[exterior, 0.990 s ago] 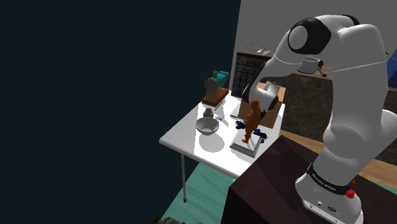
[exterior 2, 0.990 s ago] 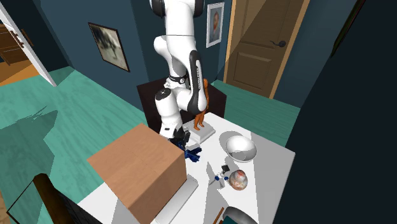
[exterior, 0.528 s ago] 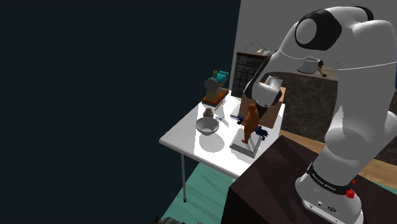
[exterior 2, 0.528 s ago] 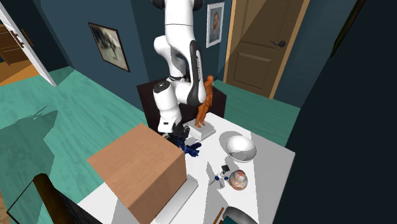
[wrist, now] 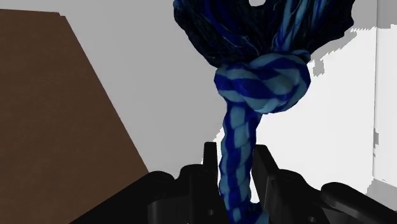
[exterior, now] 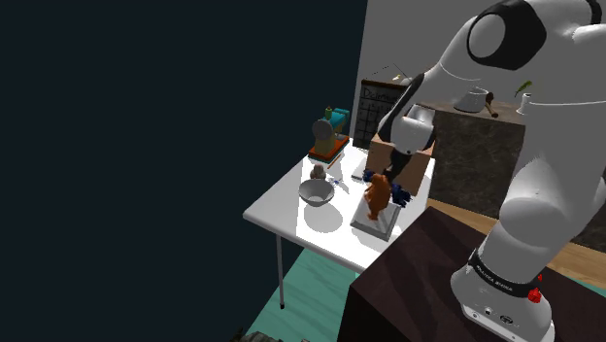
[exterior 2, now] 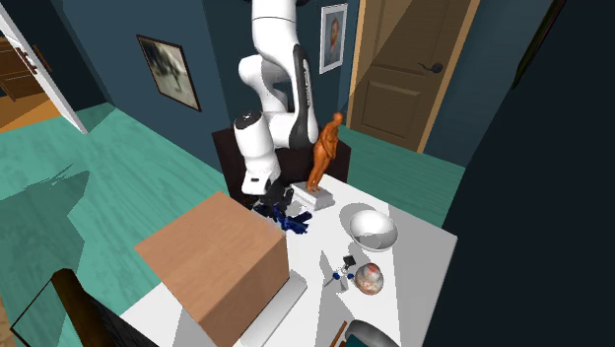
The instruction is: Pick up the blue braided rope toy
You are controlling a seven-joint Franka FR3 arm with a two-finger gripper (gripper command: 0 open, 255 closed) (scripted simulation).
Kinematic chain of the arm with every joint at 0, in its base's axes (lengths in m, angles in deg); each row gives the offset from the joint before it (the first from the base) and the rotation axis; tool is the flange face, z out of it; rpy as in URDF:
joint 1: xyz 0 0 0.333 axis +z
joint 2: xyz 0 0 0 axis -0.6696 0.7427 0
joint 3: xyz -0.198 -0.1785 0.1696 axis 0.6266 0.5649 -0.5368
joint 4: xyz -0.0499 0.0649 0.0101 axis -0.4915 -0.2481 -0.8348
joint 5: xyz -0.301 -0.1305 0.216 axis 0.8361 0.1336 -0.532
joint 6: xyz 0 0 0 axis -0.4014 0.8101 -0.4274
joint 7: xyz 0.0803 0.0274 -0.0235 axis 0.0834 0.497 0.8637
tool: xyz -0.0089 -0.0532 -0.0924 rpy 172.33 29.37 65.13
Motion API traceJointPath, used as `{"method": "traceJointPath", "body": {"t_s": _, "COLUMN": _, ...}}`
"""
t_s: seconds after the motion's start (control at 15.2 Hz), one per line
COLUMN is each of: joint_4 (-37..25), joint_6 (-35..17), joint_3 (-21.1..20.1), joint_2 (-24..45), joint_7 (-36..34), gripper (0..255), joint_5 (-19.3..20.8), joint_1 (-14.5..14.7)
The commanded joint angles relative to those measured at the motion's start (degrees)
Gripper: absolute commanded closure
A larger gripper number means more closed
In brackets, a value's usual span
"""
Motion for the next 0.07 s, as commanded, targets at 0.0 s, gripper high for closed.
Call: {"method": "traceJointPath", "body": {"t_s": 0.0, "joint_4": 0.17, "joint_6": 0.22, "joint_3": 0.30, "joint_2": -0.44, "joint_7": -0.48, "gripper": 255, "joint_5": 0.52, "joint_1": 0.27}}
